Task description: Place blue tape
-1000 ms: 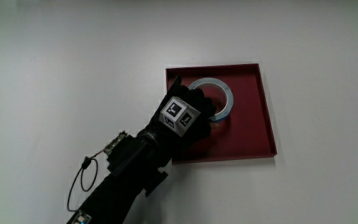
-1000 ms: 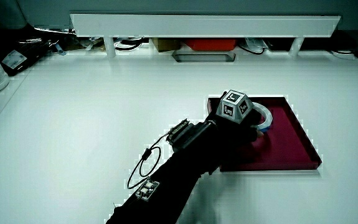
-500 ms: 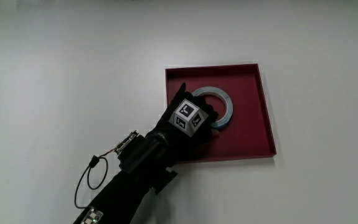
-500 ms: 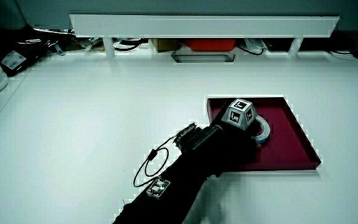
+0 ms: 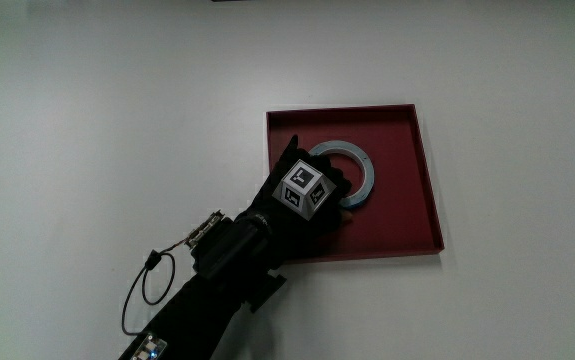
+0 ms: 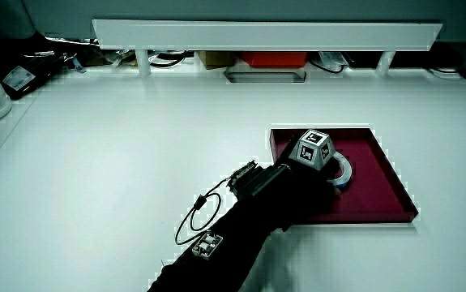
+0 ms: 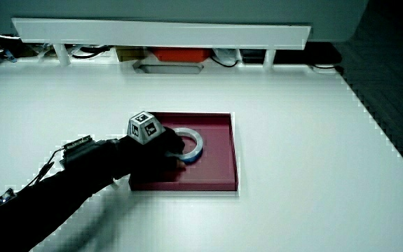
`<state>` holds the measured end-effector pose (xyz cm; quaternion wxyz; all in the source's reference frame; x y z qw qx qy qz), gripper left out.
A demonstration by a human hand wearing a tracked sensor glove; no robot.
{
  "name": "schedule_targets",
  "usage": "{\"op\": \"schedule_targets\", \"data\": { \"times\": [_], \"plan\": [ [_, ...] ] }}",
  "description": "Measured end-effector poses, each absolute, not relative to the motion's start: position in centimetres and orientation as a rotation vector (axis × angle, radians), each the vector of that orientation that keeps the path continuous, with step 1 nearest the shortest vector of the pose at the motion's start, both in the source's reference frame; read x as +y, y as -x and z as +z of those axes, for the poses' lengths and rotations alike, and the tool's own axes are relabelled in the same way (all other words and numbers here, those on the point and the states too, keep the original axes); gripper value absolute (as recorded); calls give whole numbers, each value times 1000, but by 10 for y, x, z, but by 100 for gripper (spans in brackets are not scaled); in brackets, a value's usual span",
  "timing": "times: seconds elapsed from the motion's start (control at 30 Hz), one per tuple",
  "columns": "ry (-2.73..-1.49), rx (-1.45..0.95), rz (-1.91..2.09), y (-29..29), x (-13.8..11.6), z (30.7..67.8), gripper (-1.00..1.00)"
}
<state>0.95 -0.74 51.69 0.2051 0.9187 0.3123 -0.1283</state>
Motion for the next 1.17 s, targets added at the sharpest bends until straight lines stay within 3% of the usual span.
{"op": "schedule_targets", "data": {
  "times": [0.2, 0.47, 0.63, 0.8, 1.17],
  "plan": [
    [-2564, 859, -361, -8, -7, 514, -58],
    [-2560, 842, -503, 15, -11, 483, -84],
    [-2442, 724, -524, 35, -7, 449, -100],
    [-2407, 765, -457, 54, 9, 427, -100],
    [-2483, 764, -427, 100, 26, 403, -100]
  ]
}}
